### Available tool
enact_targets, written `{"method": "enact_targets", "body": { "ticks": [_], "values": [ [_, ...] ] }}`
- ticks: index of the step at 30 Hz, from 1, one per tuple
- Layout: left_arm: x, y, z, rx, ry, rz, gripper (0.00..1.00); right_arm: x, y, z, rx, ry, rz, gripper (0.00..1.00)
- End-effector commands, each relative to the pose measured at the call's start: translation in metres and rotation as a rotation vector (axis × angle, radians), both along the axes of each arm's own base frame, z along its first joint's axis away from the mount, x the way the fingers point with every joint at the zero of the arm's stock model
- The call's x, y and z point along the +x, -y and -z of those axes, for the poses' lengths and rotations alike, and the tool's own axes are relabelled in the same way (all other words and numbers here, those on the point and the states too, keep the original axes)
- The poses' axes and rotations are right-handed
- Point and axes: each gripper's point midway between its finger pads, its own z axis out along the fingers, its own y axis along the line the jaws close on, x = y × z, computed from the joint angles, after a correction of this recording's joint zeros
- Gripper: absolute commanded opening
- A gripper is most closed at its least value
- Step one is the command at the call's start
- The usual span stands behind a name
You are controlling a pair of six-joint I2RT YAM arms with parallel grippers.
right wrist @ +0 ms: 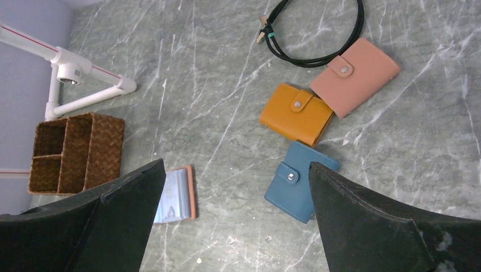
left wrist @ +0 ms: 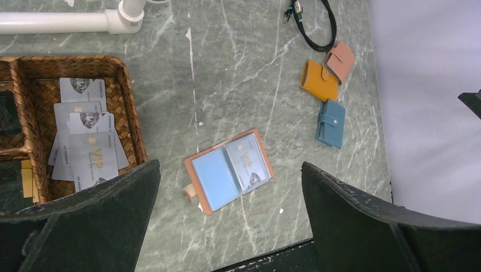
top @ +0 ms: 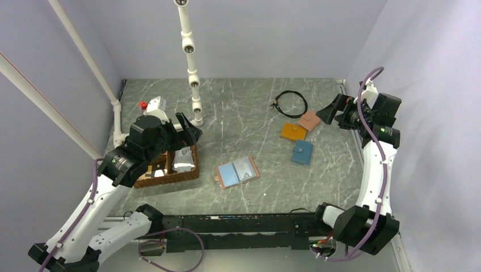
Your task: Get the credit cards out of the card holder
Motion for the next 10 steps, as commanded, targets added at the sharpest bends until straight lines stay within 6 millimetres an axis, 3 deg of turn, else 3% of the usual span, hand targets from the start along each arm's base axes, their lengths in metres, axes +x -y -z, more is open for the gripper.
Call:
{"method": "enact_targets", "body": {
  "ticks": [1, 10],
  "values": [
    [0.0038, -0.0030, -0.0089, -0.020, 0.052, -0.022, 0.99, 0.0036, -0.0006, -0.0070, 0.004, 0.041, -0.008, 1.00],
    [0.0014, -0.0052, -0.0070, -0.022, 0.045, -0.030, 0.99, 0.0068, -0.0019, -0.0014, 0.012, 0.040, -0.029, 1.00]
  ]
}}
